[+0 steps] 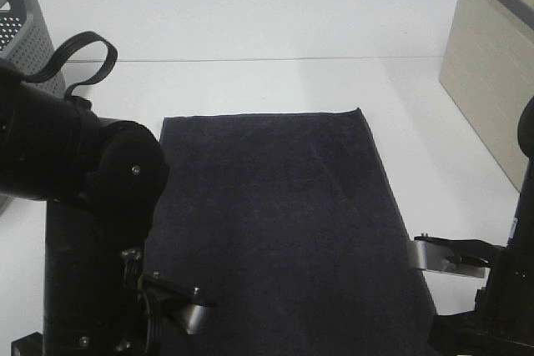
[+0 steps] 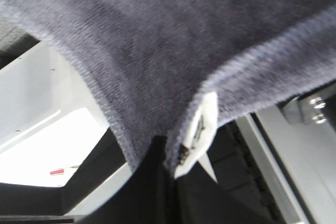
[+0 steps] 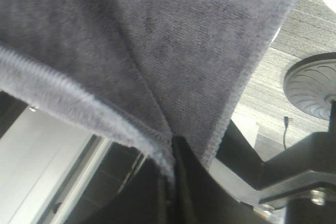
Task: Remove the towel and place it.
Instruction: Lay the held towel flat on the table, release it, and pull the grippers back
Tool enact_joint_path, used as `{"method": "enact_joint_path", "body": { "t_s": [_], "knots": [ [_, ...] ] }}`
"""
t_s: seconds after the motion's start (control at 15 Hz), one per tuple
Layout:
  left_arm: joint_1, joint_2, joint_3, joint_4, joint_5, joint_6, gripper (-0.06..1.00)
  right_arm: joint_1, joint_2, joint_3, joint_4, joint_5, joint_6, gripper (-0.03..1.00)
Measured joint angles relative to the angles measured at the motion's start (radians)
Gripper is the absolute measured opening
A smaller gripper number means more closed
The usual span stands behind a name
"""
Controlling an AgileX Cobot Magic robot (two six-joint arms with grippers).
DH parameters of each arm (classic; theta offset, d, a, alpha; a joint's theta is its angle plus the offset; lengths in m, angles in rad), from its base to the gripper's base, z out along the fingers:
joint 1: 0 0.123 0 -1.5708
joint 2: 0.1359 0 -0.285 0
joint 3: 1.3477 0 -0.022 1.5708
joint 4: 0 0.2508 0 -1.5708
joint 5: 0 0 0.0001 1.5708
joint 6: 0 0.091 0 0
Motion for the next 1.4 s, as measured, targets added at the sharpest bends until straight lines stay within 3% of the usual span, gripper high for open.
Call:
{"method": "enact_joint_path", "body": {
  "t_s": [0.33,0.53,0.6,0.87,0.93,1.4],
  "knots": [
    [0.0,0.0,-0.031,-0.027,-0.011,0.0,0.0,0.0,0.0,0.003,0.044,0.001,-0.035,0.03],
    [0.0,0.0,-0.031,-0.067,-0.032,0.0,0.03,0.0,0.0,0.016,0.062,0.002,-0.05,0.12],
    [0.0,0.0,-0.031,-0.086,-0.038,0.0,0.11,0.0,0.0,0.016,0.067,0.002,-0.05,0.19],
    [0.0,0.0,-0.031,-0.133,-0.054,0.0,0.63,0.0,0.0,0.016,0.099,0.001,-0.05,0.6],
    [0.0,0.0,-0.031,-0.134,-0.054,0.0,0.7,0.0,0.0,0.016,0.101,0.001,-0.05,0.63],
    [0.0,-0.046,-0.088,-0.132,-0.014,0.044,0.75,0.0,-0.067,-0.029,0.093,0.006,-0.048,0.68]
  ]
}}
